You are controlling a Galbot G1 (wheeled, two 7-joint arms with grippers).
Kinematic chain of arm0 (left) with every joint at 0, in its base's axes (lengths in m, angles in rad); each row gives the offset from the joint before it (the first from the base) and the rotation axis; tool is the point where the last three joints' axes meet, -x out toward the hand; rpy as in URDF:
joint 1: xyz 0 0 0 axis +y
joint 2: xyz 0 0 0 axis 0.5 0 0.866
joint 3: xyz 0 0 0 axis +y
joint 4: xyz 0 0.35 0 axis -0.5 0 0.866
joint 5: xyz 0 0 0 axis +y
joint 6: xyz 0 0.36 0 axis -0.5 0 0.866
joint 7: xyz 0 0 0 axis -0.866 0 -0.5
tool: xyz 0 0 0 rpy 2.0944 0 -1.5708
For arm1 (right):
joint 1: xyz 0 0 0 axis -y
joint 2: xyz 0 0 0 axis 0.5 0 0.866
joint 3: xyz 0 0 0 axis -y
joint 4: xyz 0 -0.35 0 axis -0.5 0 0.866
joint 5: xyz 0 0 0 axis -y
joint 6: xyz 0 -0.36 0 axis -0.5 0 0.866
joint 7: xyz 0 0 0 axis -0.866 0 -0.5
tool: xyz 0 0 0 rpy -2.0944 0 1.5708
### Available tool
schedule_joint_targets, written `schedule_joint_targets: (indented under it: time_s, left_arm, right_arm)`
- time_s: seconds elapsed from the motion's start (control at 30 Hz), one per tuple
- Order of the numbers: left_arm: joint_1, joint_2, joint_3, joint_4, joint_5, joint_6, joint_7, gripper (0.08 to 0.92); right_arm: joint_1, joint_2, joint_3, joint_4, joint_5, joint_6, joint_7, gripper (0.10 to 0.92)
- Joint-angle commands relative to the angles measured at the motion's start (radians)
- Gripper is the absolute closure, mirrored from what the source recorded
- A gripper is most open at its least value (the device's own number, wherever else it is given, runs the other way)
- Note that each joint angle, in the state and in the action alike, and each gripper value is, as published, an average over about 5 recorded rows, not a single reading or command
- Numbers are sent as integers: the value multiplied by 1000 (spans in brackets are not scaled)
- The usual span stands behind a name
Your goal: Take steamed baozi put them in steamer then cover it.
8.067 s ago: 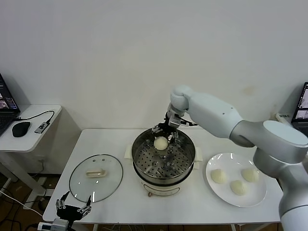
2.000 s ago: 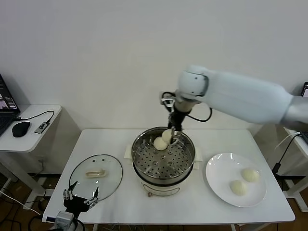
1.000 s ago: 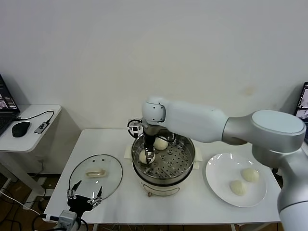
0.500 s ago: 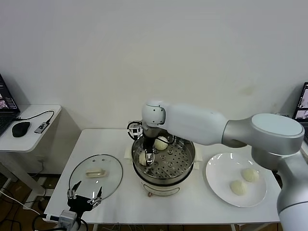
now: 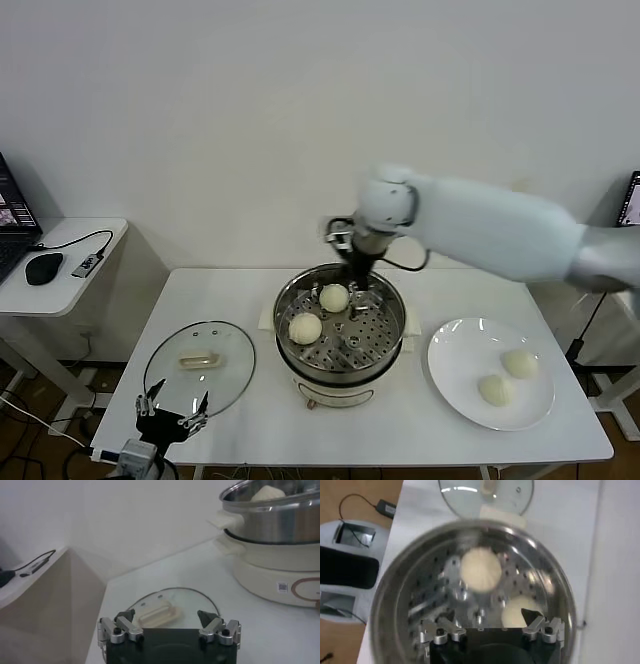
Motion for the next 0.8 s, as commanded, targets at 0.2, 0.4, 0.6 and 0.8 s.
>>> schedule_joint_targets:
  time_s: [0.2, 0.4, 0.6, 0.8]
  left_arm:
    - [9, 3, -1, 31, 1, -5, -7, 177]
    - [20, 2, -2, 37, 8, -3, -3, 177]
    - [28, 2, -6, 59, 13, -3, -4, 177]
    - [23, -9, 1, 81, 26, -3, -4, 177]
  right_arm:
    - [-208, -508, 195, 159, -224, 160, -102, 203]
    - [-470, -546, 385, 117, -364, 241, -118, 203]
    - [-596, -530, 450, 69, -433, 294, -117, 203]
    - [-687, -489, 525, 14, -467, 302, -94, 203]
